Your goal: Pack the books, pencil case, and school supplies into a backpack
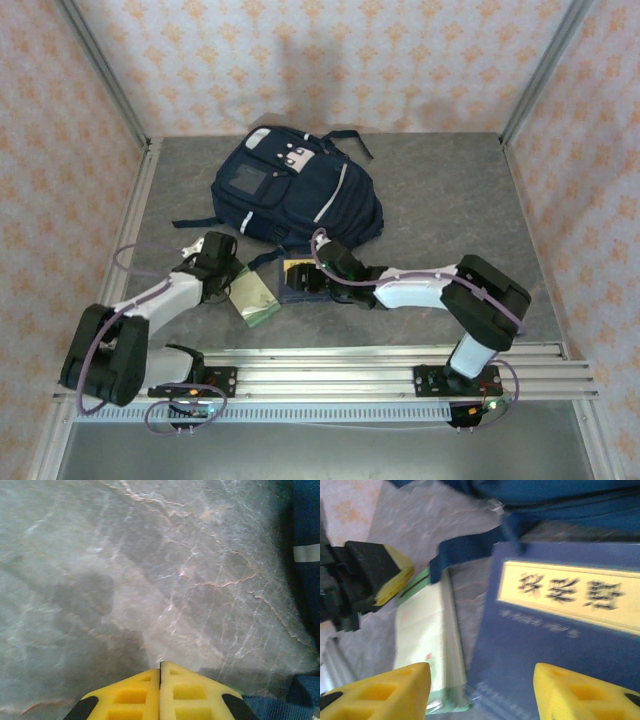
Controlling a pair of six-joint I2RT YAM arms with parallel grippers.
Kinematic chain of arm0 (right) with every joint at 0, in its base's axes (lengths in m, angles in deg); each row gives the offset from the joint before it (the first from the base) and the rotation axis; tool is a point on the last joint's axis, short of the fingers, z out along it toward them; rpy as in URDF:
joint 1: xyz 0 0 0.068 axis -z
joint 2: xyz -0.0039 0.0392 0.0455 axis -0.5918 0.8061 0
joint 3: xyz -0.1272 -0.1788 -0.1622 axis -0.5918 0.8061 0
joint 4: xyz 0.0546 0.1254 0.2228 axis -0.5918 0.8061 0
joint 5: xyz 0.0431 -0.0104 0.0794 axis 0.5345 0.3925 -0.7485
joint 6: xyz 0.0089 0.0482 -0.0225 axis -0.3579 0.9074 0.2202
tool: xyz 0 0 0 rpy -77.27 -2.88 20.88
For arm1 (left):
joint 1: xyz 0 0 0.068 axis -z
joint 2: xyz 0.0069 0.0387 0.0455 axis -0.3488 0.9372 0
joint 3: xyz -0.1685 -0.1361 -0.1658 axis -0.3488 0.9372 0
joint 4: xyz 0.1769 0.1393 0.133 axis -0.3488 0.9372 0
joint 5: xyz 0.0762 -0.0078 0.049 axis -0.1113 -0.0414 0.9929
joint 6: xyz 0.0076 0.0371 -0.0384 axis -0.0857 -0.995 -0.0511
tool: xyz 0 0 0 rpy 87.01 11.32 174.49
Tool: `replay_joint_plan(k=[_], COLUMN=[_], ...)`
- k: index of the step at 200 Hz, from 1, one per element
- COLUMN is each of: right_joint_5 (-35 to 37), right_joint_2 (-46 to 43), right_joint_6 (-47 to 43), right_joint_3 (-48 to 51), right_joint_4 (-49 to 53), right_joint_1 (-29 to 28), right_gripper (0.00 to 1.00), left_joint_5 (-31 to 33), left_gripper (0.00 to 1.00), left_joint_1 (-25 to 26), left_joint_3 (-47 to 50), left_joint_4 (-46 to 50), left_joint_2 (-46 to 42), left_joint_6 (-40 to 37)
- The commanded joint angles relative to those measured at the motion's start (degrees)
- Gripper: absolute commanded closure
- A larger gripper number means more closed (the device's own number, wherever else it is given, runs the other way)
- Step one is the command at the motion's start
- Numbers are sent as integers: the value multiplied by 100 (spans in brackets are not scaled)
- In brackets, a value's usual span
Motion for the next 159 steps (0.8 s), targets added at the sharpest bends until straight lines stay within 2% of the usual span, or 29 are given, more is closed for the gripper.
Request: replay_joint_plan(k=[1,20,72,94,120,159], right_joint_5=[-1054,-1277,-1269,-1143,-465,56], right_joint_2=[-87,149,1166,1579,1978,2319], right_joint_6=[-102,-351,-656,-702,-924,-1111], right_joint_3=[-422,-837,-1907,-2192,-2513,-3057], right_joint_4=[947,1620,2637,2962,3519,3966], right_joint_1=[-75,-290,-808,-852,-816,-431], right_gripper=[44,49,78,79,80,80], left_joint_5=[432,494,716,849,890,966], left_gripper=[92,91,92,91,90,84], left_joint_1=[-49,-53,-62,-57,-64,-57], left_joint_3=[154,219,24,-168,-226,-262], left_joint_4=[614,634,480,643,662,665], left_joint_2=[-393,-533,-486,-574,-624,-542], left_joint_6=[134,80,-263,-362,-475,-709])
